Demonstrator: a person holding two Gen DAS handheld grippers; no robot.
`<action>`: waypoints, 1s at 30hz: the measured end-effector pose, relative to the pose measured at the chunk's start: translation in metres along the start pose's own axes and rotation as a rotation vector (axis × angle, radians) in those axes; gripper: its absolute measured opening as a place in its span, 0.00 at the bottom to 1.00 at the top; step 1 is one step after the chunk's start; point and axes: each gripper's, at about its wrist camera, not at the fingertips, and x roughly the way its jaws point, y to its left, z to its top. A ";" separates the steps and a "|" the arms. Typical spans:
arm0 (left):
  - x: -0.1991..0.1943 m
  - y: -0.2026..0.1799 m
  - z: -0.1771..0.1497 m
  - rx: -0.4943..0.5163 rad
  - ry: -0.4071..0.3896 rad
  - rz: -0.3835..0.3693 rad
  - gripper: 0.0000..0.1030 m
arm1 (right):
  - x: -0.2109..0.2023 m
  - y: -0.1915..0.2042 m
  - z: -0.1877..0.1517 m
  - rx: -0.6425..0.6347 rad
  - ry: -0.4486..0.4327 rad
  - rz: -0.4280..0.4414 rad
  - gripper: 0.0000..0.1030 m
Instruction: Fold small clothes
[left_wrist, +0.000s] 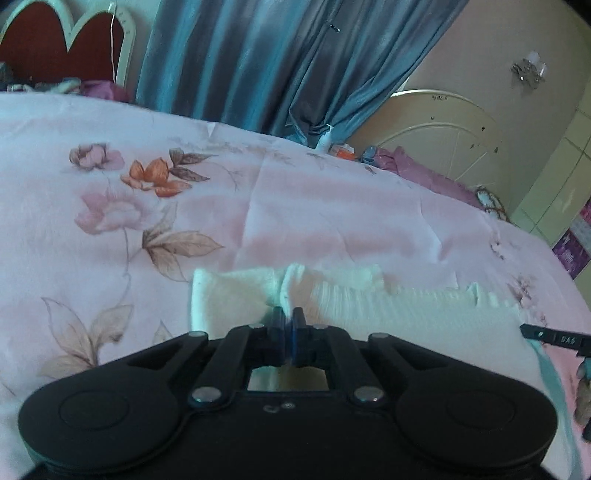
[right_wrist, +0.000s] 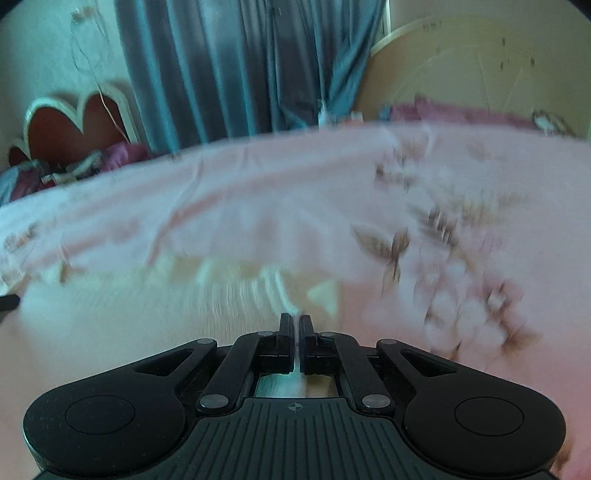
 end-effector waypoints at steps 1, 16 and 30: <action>-0.001 0.001 0.003 -0.011 0.011 -0.001 0.07 | -0.001 -0.002 0.004 0.014 0.013 0.001 0.02; -0.008 -0.092 -0.026 0.312 -0.029 0.026 0.67 | -0.013 0.090 -0.016 -0.222 -0.005 0.139 0.48; -0.055 -0.123 -0.064 0.393 -0.078 0.000 0.75 | -0.054 0.099 -0.047 -0.232 -0.008 0.156 0.48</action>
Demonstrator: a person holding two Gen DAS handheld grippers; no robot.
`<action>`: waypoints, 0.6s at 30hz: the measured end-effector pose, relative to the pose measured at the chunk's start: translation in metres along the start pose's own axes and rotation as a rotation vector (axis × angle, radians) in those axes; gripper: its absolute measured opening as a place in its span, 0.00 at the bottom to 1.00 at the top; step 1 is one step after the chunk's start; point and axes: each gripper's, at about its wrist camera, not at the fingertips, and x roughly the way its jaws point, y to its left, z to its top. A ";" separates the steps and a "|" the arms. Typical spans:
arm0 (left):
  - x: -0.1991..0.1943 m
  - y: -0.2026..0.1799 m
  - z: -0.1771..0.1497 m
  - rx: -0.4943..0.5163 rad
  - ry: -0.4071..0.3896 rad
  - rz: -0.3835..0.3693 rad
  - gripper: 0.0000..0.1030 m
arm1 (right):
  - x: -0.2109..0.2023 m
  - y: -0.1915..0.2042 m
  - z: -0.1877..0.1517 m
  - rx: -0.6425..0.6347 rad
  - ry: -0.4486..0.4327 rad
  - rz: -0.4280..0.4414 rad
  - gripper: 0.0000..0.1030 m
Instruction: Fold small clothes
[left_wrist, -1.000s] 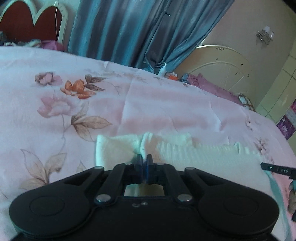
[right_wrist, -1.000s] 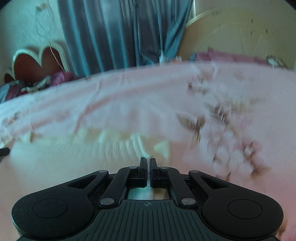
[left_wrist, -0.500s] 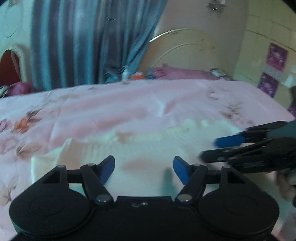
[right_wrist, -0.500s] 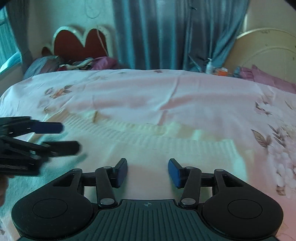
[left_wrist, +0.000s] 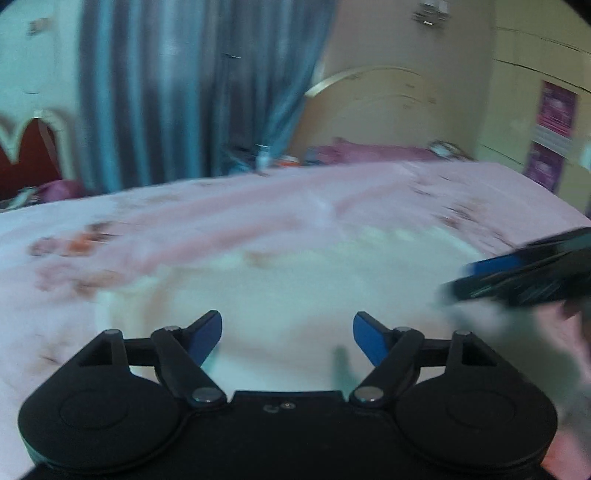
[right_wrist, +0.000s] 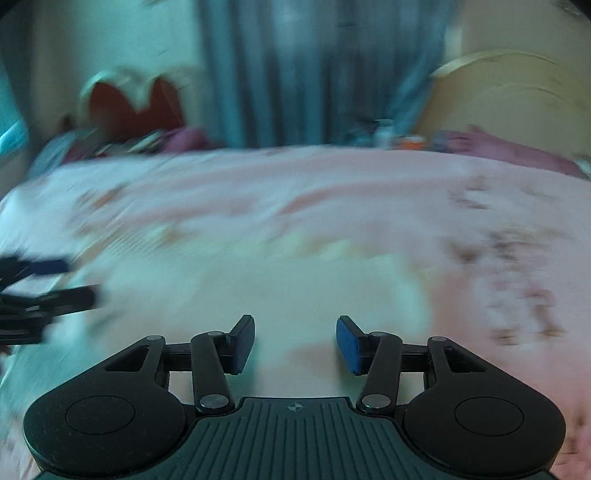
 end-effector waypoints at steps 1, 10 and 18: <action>0.004 -0.007 -0.003 0.002 0.012 -0.013 0.74 | 0.003 0.008 -0.005 -0.016 0.013 0.012 0.48; -0.007 0.005 -0.026 -0.073 0.042 0.017 0.72 | -0.016 0.000 -0.018 0.083 0.025 -0.068 0.48; -0.039 -0.025 -0.047 -0.119 0.058 0.004 0.66 | -0.038 0.053 -0.060 -0.029 0.073 -0.045 0.48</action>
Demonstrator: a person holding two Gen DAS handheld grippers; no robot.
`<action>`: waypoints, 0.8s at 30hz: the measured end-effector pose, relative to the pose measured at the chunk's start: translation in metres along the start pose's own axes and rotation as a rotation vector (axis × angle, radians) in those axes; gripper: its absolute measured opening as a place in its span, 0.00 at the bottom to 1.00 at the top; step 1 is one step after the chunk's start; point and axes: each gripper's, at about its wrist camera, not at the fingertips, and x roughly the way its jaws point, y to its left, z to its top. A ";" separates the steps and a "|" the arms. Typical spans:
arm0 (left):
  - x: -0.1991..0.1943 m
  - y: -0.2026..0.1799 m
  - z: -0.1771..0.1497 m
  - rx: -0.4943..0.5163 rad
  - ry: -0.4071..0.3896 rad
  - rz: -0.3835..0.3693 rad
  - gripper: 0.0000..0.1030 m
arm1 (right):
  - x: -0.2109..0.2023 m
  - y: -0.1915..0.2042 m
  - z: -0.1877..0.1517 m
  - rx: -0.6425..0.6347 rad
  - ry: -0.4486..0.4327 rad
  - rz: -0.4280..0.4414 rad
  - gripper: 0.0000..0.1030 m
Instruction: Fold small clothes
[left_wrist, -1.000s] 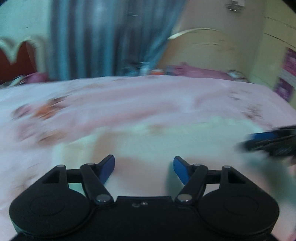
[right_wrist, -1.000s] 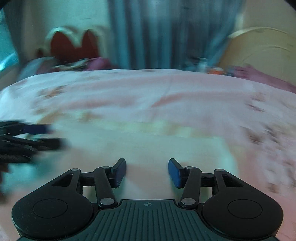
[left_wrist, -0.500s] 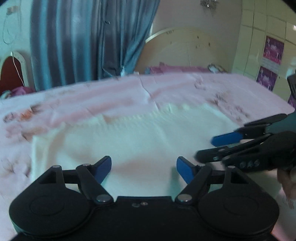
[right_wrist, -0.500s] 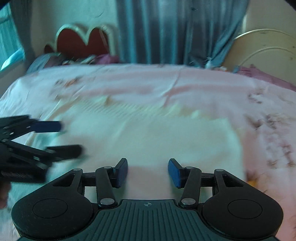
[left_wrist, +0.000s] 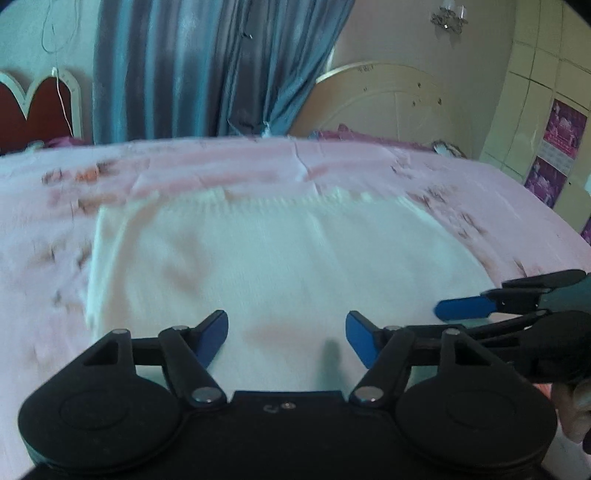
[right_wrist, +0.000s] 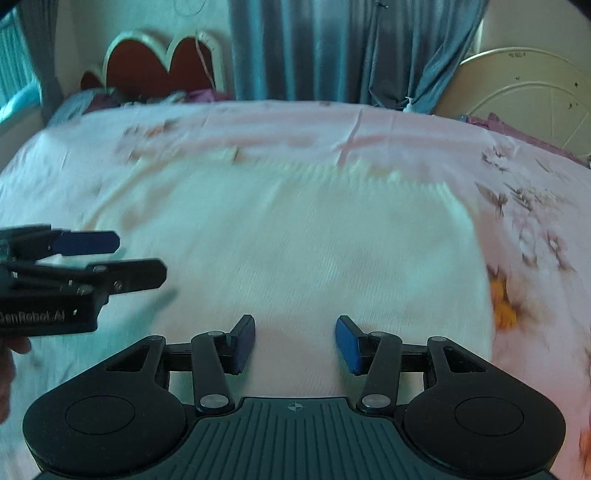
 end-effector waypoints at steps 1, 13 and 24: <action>0.000 -0.004 -0.008 0.014 0.022 0.012 0.66 | -0.003 0.003 -0.008 -0.006 -0.002 -0.014 0.48; -0.029 -0.015 -0.034 0.040 0.028 0.057 0.65 | -0.025 0.015 -0.039 -0.046 0.003 0.014 0.48; -0.058 0.033 -0.051 -0.071 0.028 0.128 0.59 | -0.061 -0.068 -0.074 0.168 0.009 -0.140 0.02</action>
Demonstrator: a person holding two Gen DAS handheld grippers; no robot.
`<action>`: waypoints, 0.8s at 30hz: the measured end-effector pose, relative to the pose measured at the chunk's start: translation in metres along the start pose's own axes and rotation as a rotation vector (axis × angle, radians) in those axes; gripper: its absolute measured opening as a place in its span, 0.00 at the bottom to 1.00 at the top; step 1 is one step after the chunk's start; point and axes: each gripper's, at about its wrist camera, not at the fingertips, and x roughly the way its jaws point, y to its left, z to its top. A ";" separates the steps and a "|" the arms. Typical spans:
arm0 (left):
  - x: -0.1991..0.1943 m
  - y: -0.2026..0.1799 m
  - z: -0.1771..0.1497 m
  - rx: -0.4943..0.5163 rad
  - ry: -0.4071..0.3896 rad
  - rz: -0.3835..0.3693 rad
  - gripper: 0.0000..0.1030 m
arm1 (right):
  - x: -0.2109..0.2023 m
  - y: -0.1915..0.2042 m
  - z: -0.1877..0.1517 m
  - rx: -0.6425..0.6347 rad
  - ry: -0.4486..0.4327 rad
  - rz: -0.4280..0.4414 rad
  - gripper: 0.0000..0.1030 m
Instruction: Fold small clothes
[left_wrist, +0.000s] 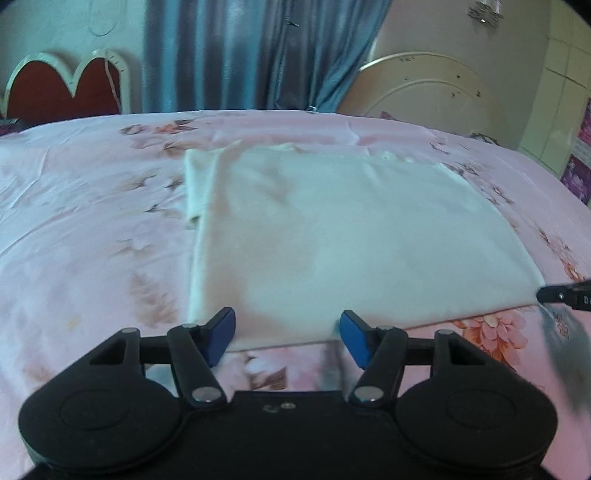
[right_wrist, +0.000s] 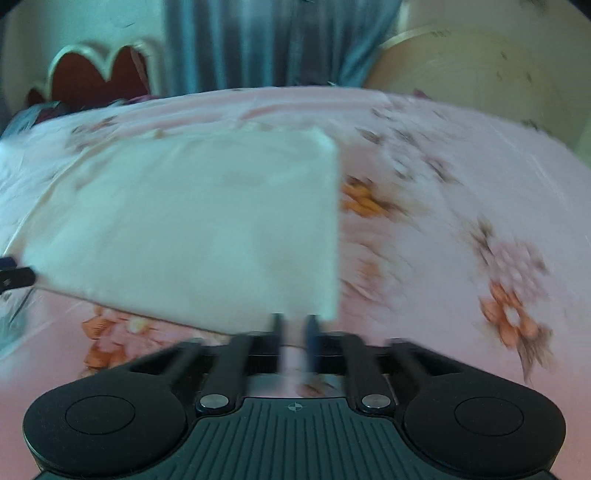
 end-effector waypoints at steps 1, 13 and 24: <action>-0.001 0.002 0.000 -0.007 0.000 -0.001 0.58 | -0.002 -0.002 0.001 0.001 -0.004 0.000 0.02; 0.000 0.004 0.004 -0.021 0.012 0.016 0.57 | -0.008 0.001 0.006 0.020 -0.029 0.007 0.02; 0.001 0.004 -0.001 0.004 0.021 0.022 0.58 | -0.001 0.003 -0.002 0.033 0.019 0.005 0.03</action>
